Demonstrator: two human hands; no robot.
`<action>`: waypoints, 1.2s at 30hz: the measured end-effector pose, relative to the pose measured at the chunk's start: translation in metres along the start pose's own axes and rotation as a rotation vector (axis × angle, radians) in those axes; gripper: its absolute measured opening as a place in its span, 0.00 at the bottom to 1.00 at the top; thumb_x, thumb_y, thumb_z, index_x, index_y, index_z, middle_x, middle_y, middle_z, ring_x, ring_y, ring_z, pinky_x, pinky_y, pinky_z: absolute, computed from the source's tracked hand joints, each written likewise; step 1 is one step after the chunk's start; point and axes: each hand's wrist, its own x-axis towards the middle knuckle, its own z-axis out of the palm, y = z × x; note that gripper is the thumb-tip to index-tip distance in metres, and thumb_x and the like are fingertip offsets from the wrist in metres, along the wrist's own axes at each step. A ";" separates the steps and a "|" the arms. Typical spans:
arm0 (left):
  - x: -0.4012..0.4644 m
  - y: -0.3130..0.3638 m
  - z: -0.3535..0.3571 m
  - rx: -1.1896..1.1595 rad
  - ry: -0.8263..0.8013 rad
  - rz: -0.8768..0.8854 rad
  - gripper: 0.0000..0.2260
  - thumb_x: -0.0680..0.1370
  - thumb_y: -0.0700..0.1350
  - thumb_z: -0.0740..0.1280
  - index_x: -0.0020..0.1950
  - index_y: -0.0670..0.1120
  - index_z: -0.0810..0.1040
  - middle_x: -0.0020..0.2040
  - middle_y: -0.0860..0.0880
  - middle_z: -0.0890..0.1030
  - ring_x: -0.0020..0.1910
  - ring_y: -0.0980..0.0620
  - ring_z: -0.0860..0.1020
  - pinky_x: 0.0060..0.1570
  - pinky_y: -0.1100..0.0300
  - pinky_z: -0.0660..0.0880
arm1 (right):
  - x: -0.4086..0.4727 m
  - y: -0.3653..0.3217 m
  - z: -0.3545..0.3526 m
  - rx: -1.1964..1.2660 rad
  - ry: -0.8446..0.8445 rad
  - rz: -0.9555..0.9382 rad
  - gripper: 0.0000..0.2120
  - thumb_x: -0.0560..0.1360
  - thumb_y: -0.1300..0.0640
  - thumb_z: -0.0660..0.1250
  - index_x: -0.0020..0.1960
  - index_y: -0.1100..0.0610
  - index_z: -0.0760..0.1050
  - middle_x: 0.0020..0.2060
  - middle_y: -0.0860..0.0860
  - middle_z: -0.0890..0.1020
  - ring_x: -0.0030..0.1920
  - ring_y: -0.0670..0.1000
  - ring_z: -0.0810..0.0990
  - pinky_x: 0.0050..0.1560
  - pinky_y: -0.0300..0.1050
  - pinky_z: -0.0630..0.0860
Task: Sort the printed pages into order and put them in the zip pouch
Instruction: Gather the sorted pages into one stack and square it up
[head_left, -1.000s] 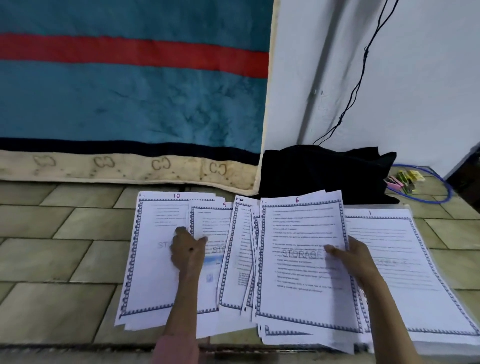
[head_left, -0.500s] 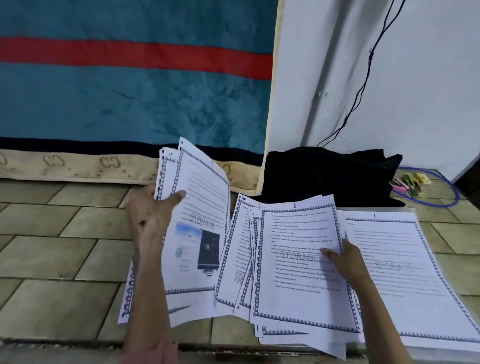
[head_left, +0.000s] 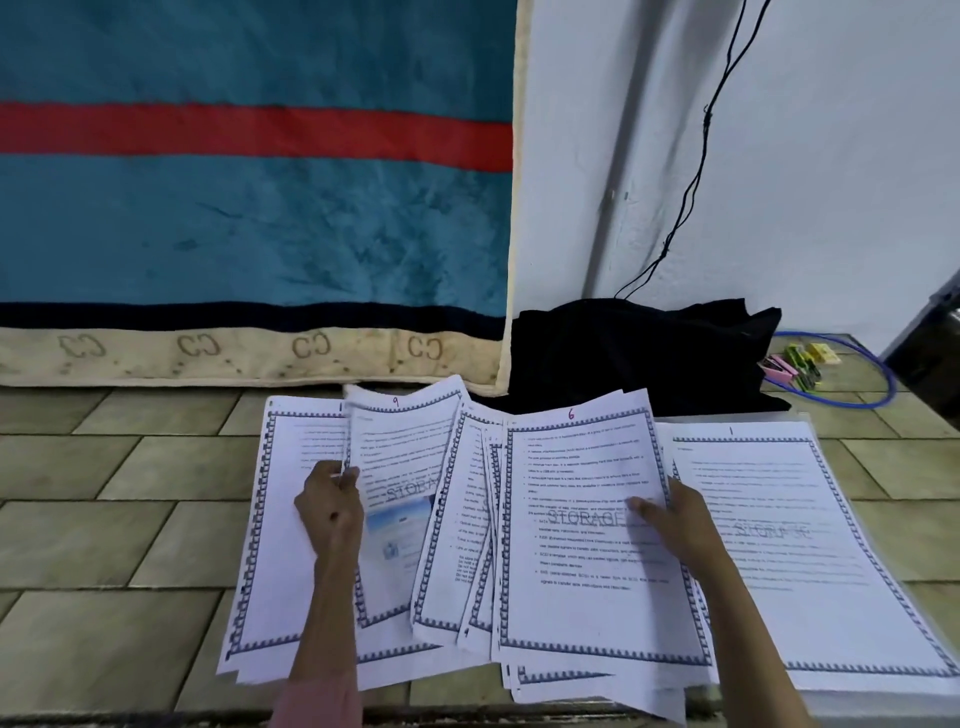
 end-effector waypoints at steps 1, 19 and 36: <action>-0.001 0.001 0.000 0.046 0.042 0.037 0.11 0.78 0.40 0.64 0.55 0.34 0.78 0.52 0.32 0.80 0.52 0.35 0.78 0.47 0.50 0.73 | 0.000 0.000 0.000 0.014 -0.005 0.004 0.12 0.72 0.63 0.70 0.55 0.63 0.78 0.47 0.57 0.82 0.49 0.54 0.79 0.52 0.43 0.71; -0.018 0.119 -0.082 -0.110 0.066 0.432 0.10 0.80 0.45 0.59 0.57 0.52 0.78 0.45 0.52 0.79 0.47 0.49 0.77 0.49 0.60 0.70 | 0.001 0.007 -0.021 0.504 -0.025 0.160 0.07 0.74 0.66 0.67 0.52 0.60 0.76 0.49 0.57 0.82 0.47 0.54 0.80 0.43 0.42 0.77; -0.024 0.080 0.012 -0.542 -0.717 -0.073 0.09 0.80 0.42 0.60 0.48 0.49 0.80 0.45 0.50 0.85 0.41 0.54 0.82 0.43 0.59 0.79 | 0.004 -0.031 -0.004 0.914 -0.384 0.307 0.23 0.70 0.58 0.70 0.63 0.64 0.73 0.58 0.61 0.80 0.57 0.61 0.80 0.52 0.58 0.80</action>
